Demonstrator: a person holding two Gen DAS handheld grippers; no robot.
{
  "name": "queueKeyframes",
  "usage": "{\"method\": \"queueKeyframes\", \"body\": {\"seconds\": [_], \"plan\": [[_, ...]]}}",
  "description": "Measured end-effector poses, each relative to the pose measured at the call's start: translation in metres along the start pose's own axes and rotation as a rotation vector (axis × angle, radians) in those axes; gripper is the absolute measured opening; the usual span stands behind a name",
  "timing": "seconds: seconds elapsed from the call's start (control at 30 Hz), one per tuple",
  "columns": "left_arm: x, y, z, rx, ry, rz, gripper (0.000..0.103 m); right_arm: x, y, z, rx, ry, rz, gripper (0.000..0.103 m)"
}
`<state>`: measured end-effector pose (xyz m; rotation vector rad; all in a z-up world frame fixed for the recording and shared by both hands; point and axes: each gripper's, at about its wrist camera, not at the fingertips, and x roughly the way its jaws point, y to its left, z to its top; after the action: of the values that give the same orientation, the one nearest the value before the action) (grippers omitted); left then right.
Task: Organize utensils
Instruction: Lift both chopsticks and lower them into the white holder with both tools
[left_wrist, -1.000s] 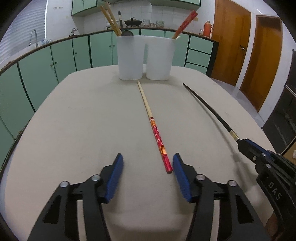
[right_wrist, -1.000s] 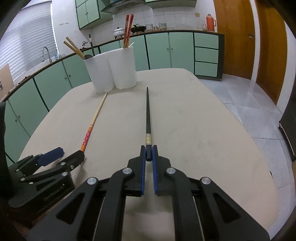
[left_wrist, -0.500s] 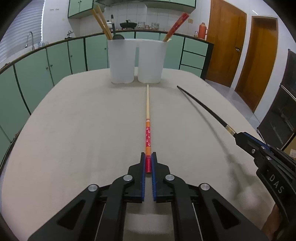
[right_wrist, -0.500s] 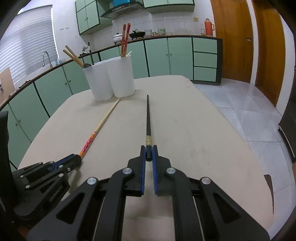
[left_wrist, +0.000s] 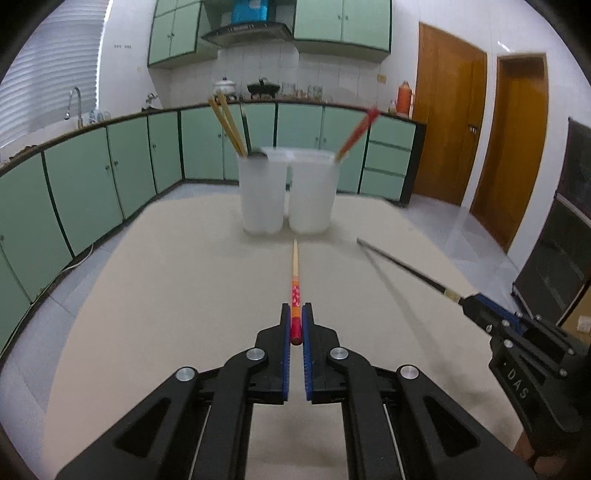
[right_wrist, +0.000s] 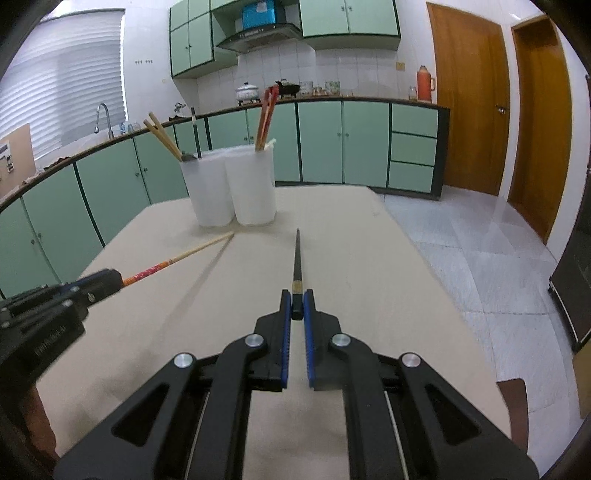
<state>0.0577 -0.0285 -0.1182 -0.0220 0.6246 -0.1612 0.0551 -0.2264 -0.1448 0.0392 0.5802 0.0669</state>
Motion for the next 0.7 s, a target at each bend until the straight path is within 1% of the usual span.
{"method": "queueKeyframes", "body": {"seconds": [0.07,0.23,0.4,0.6,0.7], "plan": [[-0.006,0.001,0.007,-0.003,-0.020,-0.006,0.006,-0.006,0.000,0.009,-0.009,-0.023,0.005,0.006],[-0.028,0.004,0.034,-0.003,-0.100,-0.020,0.006,-0.020,-0.004,0.033,-0.034,-0.081,0.011,0.006],[-0.051,0.010,0.062,-0.004,-0.191,-0.053,0.006,-0.033,-0.012,0.067,-0.028,-0.125,0.045,0.006],[-0.065,0.009,0.087,0.016,-0.240,-0.088,0.006,-0.046,-0.020,0.104,-0.018,-0.150,0.106,0.006],[-0.065,0.010,0.095,0.011,-0.240,-0.111,0.006,-0.049,-0.025,0.119,-0.005,-0.141,0.143,0.006]]}}
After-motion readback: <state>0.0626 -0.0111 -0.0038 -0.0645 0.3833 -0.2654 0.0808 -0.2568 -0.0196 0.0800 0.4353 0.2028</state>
